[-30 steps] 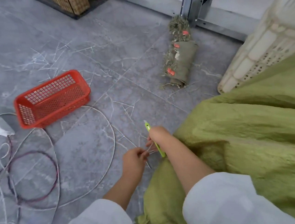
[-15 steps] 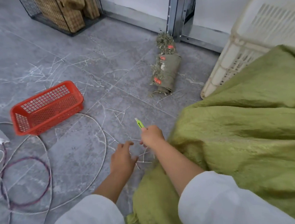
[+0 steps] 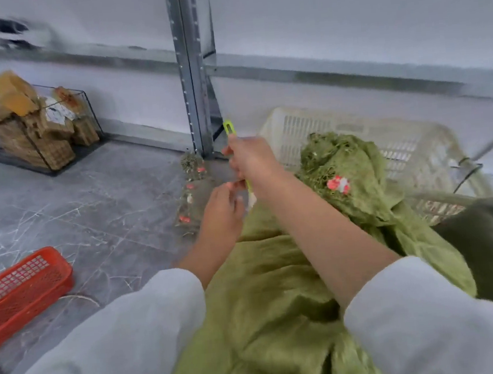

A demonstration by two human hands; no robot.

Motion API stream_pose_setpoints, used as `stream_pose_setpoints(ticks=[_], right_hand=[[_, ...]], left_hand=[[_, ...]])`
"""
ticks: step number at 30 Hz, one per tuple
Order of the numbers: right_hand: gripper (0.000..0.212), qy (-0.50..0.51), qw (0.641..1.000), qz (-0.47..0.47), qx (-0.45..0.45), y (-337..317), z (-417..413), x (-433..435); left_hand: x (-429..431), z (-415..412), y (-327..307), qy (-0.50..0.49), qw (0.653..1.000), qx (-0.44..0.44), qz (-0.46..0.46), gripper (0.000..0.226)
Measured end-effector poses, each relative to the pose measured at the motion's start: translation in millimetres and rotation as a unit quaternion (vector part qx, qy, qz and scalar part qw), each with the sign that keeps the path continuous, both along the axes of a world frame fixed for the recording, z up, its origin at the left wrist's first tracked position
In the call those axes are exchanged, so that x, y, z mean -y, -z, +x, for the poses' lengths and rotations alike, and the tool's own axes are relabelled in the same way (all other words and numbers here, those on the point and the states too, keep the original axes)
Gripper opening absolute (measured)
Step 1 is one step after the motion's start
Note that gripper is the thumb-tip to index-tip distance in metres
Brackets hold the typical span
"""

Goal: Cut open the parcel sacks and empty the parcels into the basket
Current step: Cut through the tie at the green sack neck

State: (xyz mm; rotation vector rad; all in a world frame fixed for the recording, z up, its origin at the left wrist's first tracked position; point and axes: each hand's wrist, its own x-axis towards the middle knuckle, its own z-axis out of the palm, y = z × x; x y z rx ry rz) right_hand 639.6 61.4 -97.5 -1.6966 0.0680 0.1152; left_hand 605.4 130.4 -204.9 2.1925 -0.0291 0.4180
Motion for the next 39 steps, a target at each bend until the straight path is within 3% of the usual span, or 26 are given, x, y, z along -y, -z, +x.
stream_pose_setpoints(ticks=[4, 7, 9, 11, 14, 16, 19, 21, 23, 25, 26, 28, 32, 34, 36, 39], right_hand=[[0.032, 0.001, 0.999, 0.023, 0.043, -48.7, -9.6, 60.6], [0.031, -0.044, 0.997, 0.029, 0.055, -59.4, -27.8, 107.8], [0.029, -0.072, 0.994, 0.045, 0.067, -56.6, -39.9, 134.1], [0.029, -0.035, 0.994, 0.040, 0.093, -51.0, -45.9, 155.5], [0.031, 0.085, 0.988, 0.002, 0.128, -38.1, -43.9, 175.8], [0.032, 0.126, 0.984, -0.005, 0.130, -28.3, -40.1, 182.0], [0.032, 0.133, 0.985, 0.009, 0.110, -19.3, -33.7, 187.0], [0.032, 0.116, 0.988, 0.017, 0.101, -16.0, -31.9, 187.6], [0.033, 0.083, 0.992, 0.026, 0.089, -4.6, -34.4, 183.2], [0.033, 0.068, 0.994, 0.003, 0.088, 16.9, -40.3, 173.8], [0.033, 0.072, 0.993, -0.006, 0.096, 28.4, -43.7, 167.8], [0.035, 0.093, 0.989, 0.004, 0.117, 47.2, -48.2, 156.5], [0.032, 0.053, 0.990, 0.036, 0.125, 59.7, -49.0, 141.9], [0.028, 0.028, 0.989, 0.045, 0.138, 56.9, -48.2, 141.3], [0.026, 0.031, 0.986, 0.049, 0.159, 50.3, -47.6, 148.3], [0.023, 0.042, 0.980, 0.012, 0.194, 35.0, -48.0, 166.2]], left_hand=[[59.7, 4.8, -43.2, 0.038, 0.997, 0.018, -0.071, 0.022], [83.9, 1.9, -51.5, 0.044, 0.994, -0.018, -0.101, 0.040], [91.6, 3.7, -54.4, 0.027, 0.984, -0.059, -0.168, 0.050], [101.4, 6.7, -57.9, 0.036, 0.949, -0.124, -0.287, 0.056], [117.1, 5.8, -61.1, 0.092, 0.879, -0.185, -0.430, 0.043], [124.8, 5.9, -58.6, 0.130, 0.860, -0.216, -0.443, 0.044], [124.6, 5.9, -53.0, 0.114, 0.894, -0.218, -0.374, 0.028], [120.1, 4.2, -47.9, 0.098, 0.897, -0.204, -0.379, 0.028], [114.2, 3.1, -44.6, 0.124, 0.863, -0.184, -0.454, 0.041], [107.0, 1.4, -47.2, 0.223, 0.798, -0.184, -0.529, 0.071], [103.7, 0.9, -50.2, 0.273, 0.767, -0.198, -0.546, 0.080], [99.3, 1.1, -51.4, 0.313, 0.743, -0.226, -0.547, 0.084], [95.6, -1.1, -41.2, 0.198, 0.805, -0.226, -0.512, 0.052], [92.1, -6.1, -32.8, 0.158, 0.805, -0.198, -0.537, 0.045], [90.9, -8.6, -25.6, 0.128, 0.812, -0.187, -0.537, 0.055], [93.1, -6.7, -23.4, 0.091, 0.859, -0.132, -0.487, 0.079]])
